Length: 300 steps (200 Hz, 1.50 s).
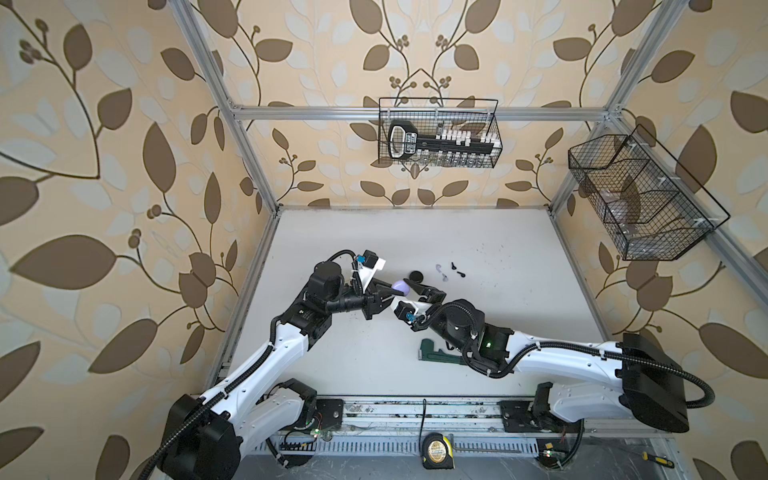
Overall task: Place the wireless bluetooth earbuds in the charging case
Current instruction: 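Close the left gripper on the lilac case held by the right gripper, then pull the right gripper back from the case, prying its lid open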
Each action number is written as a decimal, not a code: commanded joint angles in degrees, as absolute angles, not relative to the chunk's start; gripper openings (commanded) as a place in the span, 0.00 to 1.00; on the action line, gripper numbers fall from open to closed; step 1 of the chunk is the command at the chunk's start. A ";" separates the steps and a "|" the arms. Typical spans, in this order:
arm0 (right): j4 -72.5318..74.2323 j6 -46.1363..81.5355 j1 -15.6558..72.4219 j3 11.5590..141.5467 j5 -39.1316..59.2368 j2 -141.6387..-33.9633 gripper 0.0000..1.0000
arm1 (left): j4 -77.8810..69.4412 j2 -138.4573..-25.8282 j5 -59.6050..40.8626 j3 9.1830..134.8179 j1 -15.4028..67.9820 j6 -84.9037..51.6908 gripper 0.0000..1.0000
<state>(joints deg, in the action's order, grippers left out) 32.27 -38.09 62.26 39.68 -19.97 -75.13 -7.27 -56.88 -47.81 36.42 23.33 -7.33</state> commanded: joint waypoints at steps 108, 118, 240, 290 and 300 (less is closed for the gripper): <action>36.51 -17.48 57.02 24.06 1.48 -49.40 0.67 | -22.04 -42.72 -51.13 24.37 27.72 3.89 0.00; 36.60 -16.53 57.12 24.46 2.25 -49.79 0.67 | -21.99 -42.95 -51.69 24.39 27.91 4.38 0.00; 38.67 -11.96 57.85 30.31 -0.61 -59.46 0.61 | -17.08 -45.56 -54.40 26.72 30.14 8.87 0.00; 38.49 -12.83 57.85 31.04 -0.09 -61.99 0.61 | -16.45 -44.40 -53.90 26.58 30.34 9.05 0.00; 38.60 -13.34 57.80 31.10 -0.79 -62.58 0.61 | -16.35 -44.14 -53.88 26.47 30.39 9.10 0.00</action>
<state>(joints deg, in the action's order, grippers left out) 37.80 -12.38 57.89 29.43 1.06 -61.08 -14.90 -45.78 -51.90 24.56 29.34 7.53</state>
